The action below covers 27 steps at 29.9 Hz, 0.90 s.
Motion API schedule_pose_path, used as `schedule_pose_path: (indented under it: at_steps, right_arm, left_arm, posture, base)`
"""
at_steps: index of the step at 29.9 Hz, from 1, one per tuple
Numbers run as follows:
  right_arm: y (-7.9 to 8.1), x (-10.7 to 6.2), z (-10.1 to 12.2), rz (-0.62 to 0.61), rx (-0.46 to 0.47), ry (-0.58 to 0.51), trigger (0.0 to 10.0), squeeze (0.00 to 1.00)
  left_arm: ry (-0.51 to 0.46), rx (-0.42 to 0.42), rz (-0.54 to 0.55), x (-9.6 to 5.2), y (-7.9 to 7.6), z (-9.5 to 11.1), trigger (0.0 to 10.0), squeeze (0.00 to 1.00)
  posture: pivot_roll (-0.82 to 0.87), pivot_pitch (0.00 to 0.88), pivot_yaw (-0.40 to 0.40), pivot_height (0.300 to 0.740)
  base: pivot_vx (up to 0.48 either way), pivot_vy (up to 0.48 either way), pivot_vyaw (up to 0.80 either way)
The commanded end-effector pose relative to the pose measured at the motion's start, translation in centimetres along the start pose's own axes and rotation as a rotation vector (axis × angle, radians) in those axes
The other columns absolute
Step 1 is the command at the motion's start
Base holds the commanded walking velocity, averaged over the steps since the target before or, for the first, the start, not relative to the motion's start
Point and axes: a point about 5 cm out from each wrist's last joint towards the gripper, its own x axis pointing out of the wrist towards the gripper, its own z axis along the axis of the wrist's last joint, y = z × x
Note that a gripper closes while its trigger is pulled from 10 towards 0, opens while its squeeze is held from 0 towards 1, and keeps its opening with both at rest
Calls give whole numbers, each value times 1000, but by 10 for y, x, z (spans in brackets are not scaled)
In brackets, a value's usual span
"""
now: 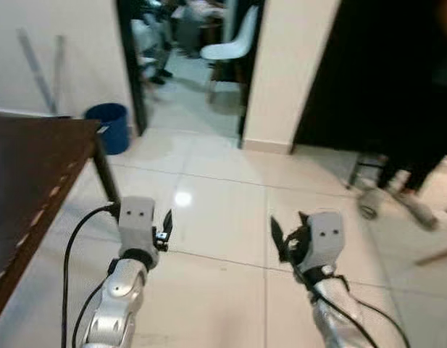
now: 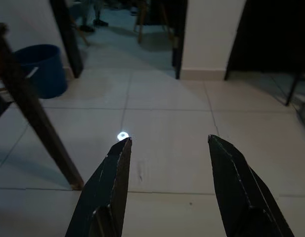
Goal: Setting the table
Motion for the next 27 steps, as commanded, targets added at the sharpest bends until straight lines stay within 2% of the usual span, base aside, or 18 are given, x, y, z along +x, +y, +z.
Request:
schedule_pose_path:
  at_steps: [1, 8, 27]
  right_arm:
    - [-3, -1, -3, -7, 4, 13, 10000, 0]
    - [-3, -1, -2, -8, -2, 5, 10000, 0]
    - [-3, 0, 0, -2, -8, -2, 10000, 0]
  left_arm:
    - [19, 0, 3, -1, 0, -4, 10000, 0]
    - [4, 7, -3, 0, -1, -3, 10000, 0]
    - [-5, 7, -6, 2, -4, -2, 10000, 0]
  posture:
    - [-118, 0, 81, 740]
    - [-118, 0, 81, 740]
    - [-119, 0, 79, 740]
  base:
    - [0, 0, -800]
    - [69, 0, -769]
    - [480, 0, -26]
